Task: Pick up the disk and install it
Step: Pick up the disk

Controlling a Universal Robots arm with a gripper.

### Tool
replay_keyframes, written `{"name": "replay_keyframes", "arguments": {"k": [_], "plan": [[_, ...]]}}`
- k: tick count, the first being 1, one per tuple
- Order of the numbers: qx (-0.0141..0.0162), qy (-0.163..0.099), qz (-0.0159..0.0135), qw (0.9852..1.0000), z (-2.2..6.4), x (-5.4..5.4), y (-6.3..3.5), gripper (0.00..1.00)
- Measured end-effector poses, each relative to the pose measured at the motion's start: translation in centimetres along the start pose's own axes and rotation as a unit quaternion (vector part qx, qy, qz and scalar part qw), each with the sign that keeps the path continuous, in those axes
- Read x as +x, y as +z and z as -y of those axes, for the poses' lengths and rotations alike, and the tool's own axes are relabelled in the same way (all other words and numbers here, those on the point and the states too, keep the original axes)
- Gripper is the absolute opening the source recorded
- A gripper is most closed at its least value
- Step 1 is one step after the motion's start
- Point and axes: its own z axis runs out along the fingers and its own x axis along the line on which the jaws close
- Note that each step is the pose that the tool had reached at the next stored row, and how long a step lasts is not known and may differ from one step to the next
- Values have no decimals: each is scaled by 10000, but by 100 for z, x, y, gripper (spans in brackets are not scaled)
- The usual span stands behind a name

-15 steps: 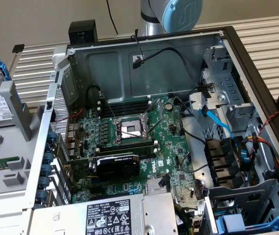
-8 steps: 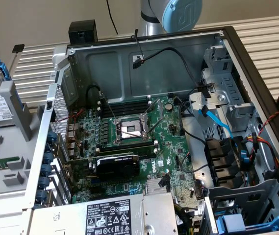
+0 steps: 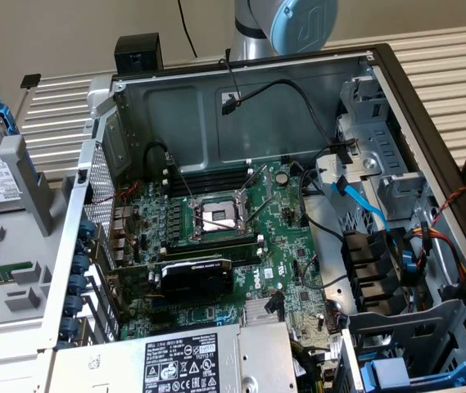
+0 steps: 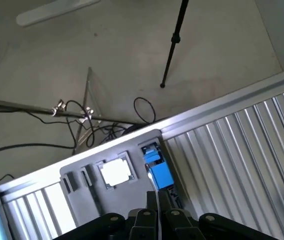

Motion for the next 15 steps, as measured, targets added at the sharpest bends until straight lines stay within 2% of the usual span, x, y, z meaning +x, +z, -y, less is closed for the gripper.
{"name": "replay_keyframes", "arguments": {"k": [5, 7, 8, 10, 11, 13, 14, 15], "plan": [[21, -463, -10, 9989, 0, 0, 2, 17], [28, -639, -14, 9979, 0, 0, 2, 29], [32, -729, -16, 9973, 0, 0, 2, 29], [40, -916, -20, 9958, 0, 0, 3, 41], [43, -1005, -22, 9949, 0, 0, 3, 41], [52, -1187, -26, 9929, 0, 0, 4, 53], [56, -1273, -28, 9918, 0, 0, 4, 53], [59, -1365, -30, 9906, 0, 0, 5, 58]]}}
